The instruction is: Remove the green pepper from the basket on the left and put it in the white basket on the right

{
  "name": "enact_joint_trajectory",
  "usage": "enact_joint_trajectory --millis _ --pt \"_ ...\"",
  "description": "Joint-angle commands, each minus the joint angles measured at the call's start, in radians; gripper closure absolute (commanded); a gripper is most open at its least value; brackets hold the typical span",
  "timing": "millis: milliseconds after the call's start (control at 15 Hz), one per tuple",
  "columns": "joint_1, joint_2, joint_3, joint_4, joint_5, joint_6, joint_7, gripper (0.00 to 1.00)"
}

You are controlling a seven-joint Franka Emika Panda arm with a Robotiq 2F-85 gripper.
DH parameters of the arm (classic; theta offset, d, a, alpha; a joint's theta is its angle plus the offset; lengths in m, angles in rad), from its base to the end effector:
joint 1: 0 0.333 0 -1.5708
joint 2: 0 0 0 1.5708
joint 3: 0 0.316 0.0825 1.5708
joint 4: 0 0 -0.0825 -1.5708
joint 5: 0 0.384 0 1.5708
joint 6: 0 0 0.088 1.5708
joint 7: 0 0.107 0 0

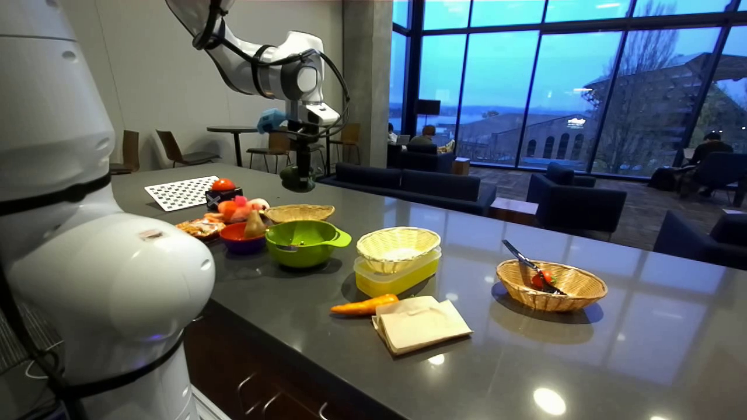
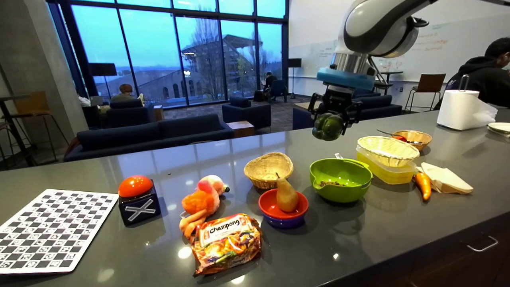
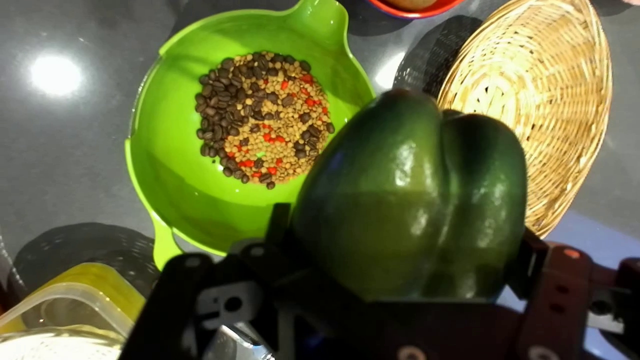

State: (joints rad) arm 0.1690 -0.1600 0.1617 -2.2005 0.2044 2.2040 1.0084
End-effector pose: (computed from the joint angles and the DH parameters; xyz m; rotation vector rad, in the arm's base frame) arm 0.4847 0.1763 0.4660 -2.7015 1.1190 -0.0516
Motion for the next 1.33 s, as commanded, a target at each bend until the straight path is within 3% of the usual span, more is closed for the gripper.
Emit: enact_joint_trajectory --millis 0,600,1267 --pt "-0.04 -0.047 0.005 -0.027 -0.043 -0.064 0.095 0.31" --pt "-0.131 -0.152 -0.029 -0.096 -0.107 -0.172 0.306 0.31" --pt "-0.262 -0.178 -0.132 -0.183 -0.086 -0.071 0.378 0.31"
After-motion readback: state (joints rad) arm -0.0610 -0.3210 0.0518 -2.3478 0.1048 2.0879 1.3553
